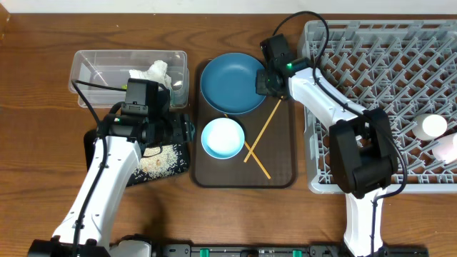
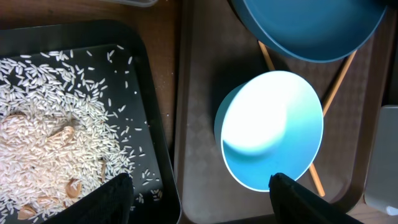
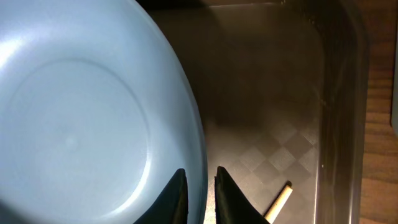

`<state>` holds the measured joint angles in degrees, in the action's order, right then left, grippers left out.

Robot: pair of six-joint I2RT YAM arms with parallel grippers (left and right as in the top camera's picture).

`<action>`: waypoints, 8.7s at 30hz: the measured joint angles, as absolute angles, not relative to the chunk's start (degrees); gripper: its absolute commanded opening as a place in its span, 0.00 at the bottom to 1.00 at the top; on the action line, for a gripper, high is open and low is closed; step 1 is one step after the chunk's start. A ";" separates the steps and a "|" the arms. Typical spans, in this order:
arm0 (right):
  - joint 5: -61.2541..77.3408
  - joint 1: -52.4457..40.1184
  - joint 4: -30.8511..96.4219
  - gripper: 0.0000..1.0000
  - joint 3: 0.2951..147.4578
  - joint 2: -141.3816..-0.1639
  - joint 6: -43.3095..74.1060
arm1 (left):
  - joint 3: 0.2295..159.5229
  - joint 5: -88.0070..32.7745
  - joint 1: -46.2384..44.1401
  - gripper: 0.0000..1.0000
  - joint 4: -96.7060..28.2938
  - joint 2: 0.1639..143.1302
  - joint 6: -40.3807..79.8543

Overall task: Sort waste into correct bins and load items into the dishwasher rack
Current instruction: 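Reach the right gripper to the dark-blue plate and grasp its rim, then lift the dark-blue plate and stand it upright in the rack's right side, then reach the right gripper to the light-blue bowl and grasp it, then carry the light-blue bowl into the rack with the right gripper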

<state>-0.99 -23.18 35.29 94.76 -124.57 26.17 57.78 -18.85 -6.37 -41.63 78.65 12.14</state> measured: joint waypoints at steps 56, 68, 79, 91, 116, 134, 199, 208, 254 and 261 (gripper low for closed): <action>-32.67 4.40 19.42 0.01 95.48 -94.24 -27.33 | 57.78 -18.85 -6.37 0.73 -41.78 78.65 12.14; -37.32 15.99 12.16 0.01 95.46 -98.17 -46.92 | 57.78 -18.83 -6.37 0.73 -41.74 78.65 12.14; -40.18 22.35 3.73 0.01 95.42 -102.98 -56.42 | 57.78 -18.87 -6.37 0.73 -42.02 78.65 12.14; -46.50 24.40 1.37 0.01 95.42 -112.75 -56.34 | 57.78 -18.87 -6.37 0.73 -42.00 78.65 12.14; -52.62 15.88 20.27 0.56 95.90 -113.80 -32.40 | 57.78 -18.85 -6.37 0.73 -42.02 78.65 12.14; -25.02 9.39 36.34 0.73 95.55 -93.30 -21.37 | 57.78 -18.90 -6.37 0.73 -42.04 78.65 12.14; -29.69 -15.59 51.88 0.01 104.03 -103.09 4.73 | 57.78 -2.59 -6.37 0.74 -49.93 78.65 25.76; -49.15 -7.16 40.75 0.01 103.96 -105.23 -0.62 | 57.78 -2.59 -6.37 0.73 -49.82 78.65 25.76; -62.54 1.17 46.09 0.01 104.53 -123.31 -7.38 | 57.78 -2.59 -6.37 0.74 -48.99 78.65 25.76; -59.90 -1.17 55.57 0.01 104.57 -123.31 0.89 | 57.78 -2.59 -6.37 0.74 -48.99 78.65 25.76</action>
